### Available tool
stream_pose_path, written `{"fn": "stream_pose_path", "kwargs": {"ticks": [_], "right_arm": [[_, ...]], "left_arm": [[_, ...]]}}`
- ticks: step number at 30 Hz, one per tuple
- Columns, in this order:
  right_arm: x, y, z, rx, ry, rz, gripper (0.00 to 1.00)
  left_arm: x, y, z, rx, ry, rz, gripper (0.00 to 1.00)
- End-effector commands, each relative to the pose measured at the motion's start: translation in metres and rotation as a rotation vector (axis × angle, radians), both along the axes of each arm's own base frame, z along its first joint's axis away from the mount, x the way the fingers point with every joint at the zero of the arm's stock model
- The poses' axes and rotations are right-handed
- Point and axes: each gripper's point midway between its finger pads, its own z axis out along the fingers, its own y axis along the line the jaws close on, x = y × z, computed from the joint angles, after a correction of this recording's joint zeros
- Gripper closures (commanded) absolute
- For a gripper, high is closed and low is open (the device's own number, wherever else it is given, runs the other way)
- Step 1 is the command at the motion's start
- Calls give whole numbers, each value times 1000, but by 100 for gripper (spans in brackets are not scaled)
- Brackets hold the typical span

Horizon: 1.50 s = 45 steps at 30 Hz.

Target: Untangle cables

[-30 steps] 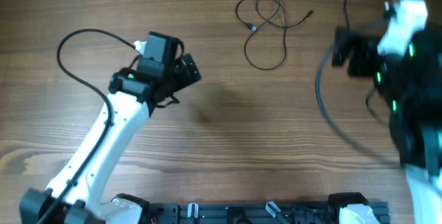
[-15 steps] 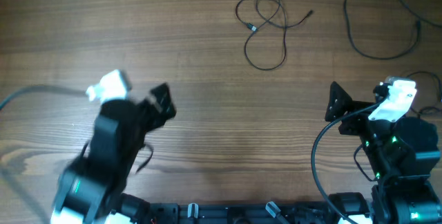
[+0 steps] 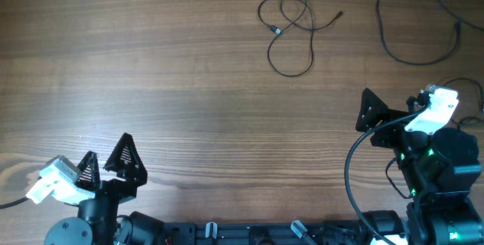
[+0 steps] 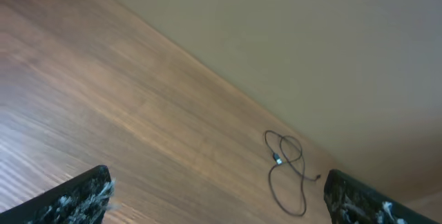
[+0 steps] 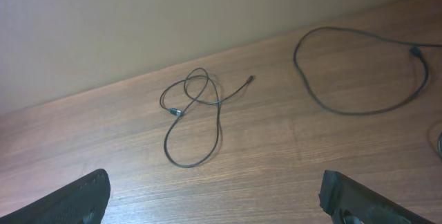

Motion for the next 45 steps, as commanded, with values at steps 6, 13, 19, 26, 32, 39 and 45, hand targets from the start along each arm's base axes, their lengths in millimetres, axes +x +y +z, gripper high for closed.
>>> {"fn": "stream_pose_path", "kwargs": {"ticks": [6, 13, 19, 26, 32, 39, 45], "right_arm": [[-3, -3, -1, 80, 3, -52, 0], [-3, -3, -1, 79, 3, -52, 0], [-3, -3, -1, 79, 3, -52, 0], [-3, -3, -1, 79, 2, -52, 0], [-3, -3, 0, 81, 2, -48, 0], [-3, -2, 0, 83, 2, -45, 0], [-3, -2, 0, 82, 2, -45, 0]], "left_arm": [[-8, 16, -24, 35, 91, 91, 0], [-28, 45, -51, 60, 219, 276, 0], [-42, 52, -68, 74, 306, 327, 0], [-52, 53, -61, 53, 221, 328, 0], [-64, 57, -53, 32, 148, 371, 0], [-66, 59, -54, 30, 151, 391, 0], [-41, 31, -14, -50, -33, 223, 0]]}}
